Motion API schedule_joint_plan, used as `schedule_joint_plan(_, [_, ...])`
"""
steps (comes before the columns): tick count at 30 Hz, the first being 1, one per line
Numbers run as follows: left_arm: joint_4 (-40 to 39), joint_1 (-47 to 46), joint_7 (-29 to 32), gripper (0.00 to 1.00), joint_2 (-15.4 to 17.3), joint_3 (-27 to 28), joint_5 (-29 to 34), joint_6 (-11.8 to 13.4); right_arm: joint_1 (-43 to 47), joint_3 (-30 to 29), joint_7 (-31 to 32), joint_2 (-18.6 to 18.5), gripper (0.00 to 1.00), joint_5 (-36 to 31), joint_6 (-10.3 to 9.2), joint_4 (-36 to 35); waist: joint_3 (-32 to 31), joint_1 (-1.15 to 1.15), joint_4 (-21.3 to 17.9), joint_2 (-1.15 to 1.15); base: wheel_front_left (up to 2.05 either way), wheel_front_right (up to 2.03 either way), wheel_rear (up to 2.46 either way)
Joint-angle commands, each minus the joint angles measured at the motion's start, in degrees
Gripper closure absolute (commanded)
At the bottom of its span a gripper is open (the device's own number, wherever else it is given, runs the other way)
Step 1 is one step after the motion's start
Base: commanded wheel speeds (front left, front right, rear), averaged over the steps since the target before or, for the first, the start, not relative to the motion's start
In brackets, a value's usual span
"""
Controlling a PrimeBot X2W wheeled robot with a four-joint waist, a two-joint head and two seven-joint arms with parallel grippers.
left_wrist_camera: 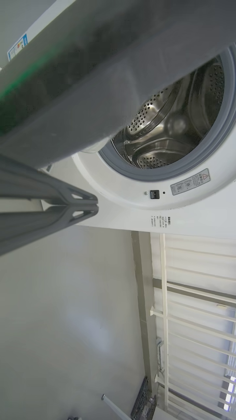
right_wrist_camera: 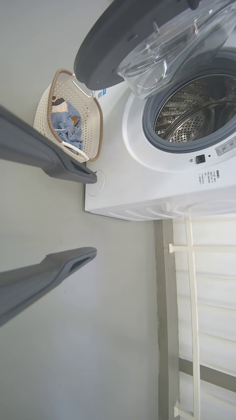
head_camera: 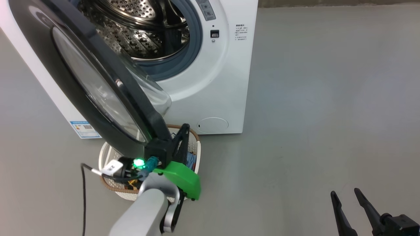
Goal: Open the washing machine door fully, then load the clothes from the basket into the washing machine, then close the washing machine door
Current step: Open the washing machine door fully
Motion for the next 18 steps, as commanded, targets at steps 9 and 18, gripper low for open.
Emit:
schedule_joint_plan(9, [-0.1,-2.5,-2.1,1.00,1.6,3.6,-1.3,1.4,-2.4,0.4,-0.8,-1.4,0.00,0.6,0.09,-1.5,1.0,0.00,0.8,0.00,0.00,0.00,0.00])
schedule_joint_plan(18, [-2.9,-0.1,-2.4,1.00,3.2,3.2,-0.7,2.9,-2.9,0.5,-0.8,-1.3,0.00,0.8,0.09,-1.6,1.7,0.00,1.7,0.00,0.00,0.00,0.00])
